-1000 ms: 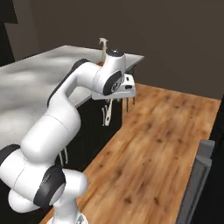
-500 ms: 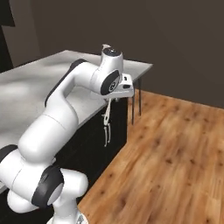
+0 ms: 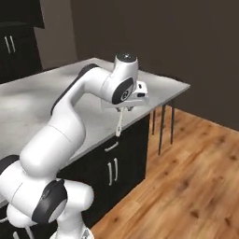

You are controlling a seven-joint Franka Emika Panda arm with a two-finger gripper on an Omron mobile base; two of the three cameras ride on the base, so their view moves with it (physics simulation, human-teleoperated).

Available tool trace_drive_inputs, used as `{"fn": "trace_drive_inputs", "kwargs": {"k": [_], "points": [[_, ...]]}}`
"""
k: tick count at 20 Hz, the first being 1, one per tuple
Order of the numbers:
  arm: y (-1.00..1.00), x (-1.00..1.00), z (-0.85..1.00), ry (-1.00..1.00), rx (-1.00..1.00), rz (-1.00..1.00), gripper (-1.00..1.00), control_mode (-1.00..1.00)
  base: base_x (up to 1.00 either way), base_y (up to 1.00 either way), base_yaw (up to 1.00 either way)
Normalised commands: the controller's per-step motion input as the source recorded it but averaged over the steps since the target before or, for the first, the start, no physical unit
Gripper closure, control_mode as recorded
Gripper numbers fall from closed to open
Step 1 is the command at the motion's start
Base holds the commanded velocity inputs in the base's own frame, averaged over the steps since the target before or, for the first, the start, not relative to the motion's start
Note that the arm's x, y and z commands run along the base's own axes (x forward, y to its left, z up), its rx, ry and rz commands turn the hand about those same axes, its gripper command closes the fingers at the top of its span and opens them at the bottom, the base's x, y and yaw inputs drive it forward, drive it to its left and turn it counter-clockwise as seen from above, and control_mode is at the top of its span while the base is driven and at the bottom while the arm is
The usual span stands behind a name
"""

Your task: Grab the spray bottle from the cabinet, then place it next to the cutting board for sanitizing. Then grab the dish brush from the countertop next to the sink and place it next to the cutting board.

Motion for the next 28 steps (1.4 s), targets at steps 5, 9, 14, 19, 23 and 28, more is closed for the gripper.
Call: {"fn": "trace_drive_inputs", "kwargs": {"k": [5,9,14,19,23,28], "points": [[0.0,0.0,0.0,0.0,0.0,0.0,1.0,1.0,1.0,-0.41,0.55],[0.0,0.0,0.0,0.0,0.0,0.0,1.0,1.0,1.0,-0.42,0.69],[0.0,0.0,0.0,0.0,0.0,0.0,1.0,1.0,0.48,-0.37,0.83],[0.0,0.0,0.0,0.0,0.0,0.0,1.0,1.0,0.15,-0.48,0.82],[0.0,0.0,0.0,0.0,0.0,0.0,1.0,1.0,-0.12,-0.87,0.59],[0.0,0.0,0.0,0.0,0.0,0.0,1.0,1.0,-0.83,-1.0,0.0]]}}
